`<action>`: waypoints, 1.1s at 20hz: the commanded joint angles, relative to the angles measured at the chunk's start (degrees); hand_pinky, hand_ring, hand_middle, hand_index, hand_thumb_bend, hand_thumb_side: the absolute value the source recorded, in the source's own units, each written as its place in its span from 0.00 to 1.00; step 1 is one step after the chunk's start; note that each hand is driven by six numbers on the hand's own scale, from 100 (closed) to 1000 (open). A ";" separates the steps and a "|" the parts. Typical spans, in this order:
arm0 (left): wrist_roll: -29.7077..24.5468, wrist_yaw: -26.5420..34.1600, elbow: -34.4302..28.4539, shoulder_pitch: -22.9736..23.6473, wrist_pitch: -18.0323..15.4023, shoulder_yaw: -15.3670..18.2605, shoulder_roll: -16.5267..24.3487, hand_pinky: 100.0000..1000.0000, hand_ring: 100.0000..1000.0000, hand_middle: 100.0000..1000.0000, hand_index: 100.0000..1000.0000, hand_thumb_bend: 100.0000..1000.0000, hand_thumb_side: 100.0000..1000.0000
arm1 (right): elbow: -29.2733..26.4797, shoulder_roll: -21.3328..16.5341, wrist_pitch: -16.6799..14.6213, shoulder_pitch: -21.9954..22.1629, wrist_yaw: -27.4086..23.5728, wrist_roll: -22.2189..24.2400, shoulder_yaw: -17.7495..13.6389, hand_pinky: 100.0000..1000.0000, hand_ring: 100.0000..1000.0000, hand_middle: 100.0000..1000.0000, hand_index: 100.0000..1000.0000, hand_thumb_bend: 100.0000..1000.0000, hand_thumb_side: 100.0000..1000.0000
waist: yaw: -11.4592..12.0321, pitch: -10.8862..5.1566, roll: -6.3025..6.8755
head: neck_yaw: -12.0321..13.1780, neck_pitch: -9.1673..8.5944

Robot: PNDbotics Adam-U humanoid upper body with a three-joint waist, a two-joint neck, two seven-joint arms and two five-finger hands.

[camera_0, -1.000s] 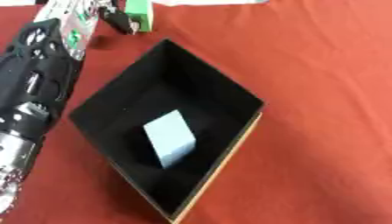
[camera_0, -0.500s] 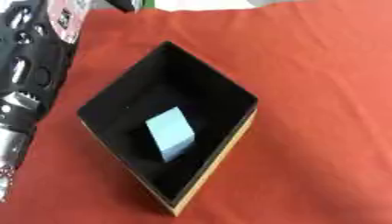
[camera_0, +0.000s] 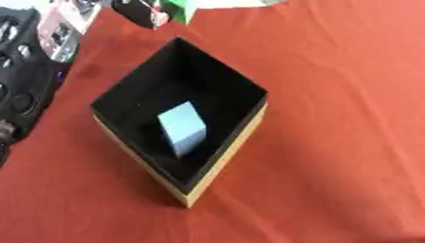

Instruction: Pick up objects on the table and place them in the box.

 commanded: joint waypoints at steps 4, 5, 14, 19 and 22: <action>-0.69 5.54 -9.59 2.49 -4.28 -4.93 4.60 0.23 0.46 0.47 0.66 0.09 0.00 | -0.93 -0.47 0.09 -0.11 0.36 -0.40 -0.67 0.76 0.59 0.47 0.79 0.00 0.64 | 0.07 -1.70 -0.27 | -1.12 0.84; -1.11 6.36 -10.92 3.03 -4.33 -6.00 4.85 0.24 0.46 0.47 0.66 0.10 0.00 | -0.93 -0.45 0.10 -0.09 0.35 -0.42 -0.68 0.76 0.59 0.47 0.79 0.00 0.64 | 0.05 -1.67 -0.29 | -1.21 0.87; -7.04 11.12 -22.52 7.30 1.13 -11.36 7.46 0.27 0.48 0.49 0.67 0.14 0.00 | -0.93 -0.51 0.25 -0.07 0.05 -0.54 -0.74 0.76 0.59 0.47 0.79 0.00 0.64 | 0.08 -0.79 -0.43 | -1.33 0.57; -10.02 10.30 -29.18 10.52 5.21 -11.40 8.29 0.26 0.48 0.49 0.66 0.11 0.00 | -0.93 -0.47 0.32 -0.24 -0.17 -0.53 -0.74 0.76 0.59 0.47 0.79 0.00 0.64 | -0.02 -0.36 -0.63 | -1.24 0.32; -11.75 9.23 -33.29 11.91 7.76 -10.99 8.74 0.27 0.48 0.49 0.66 0.14 0.00 | -0.93 -0.45 0.32 -0.39 -0.26 -0.50 -0.71 0.76 0.59 0.47 0.79 0.00 0.64 | -0.09 -0.19 -0.77 | -1.14 0.27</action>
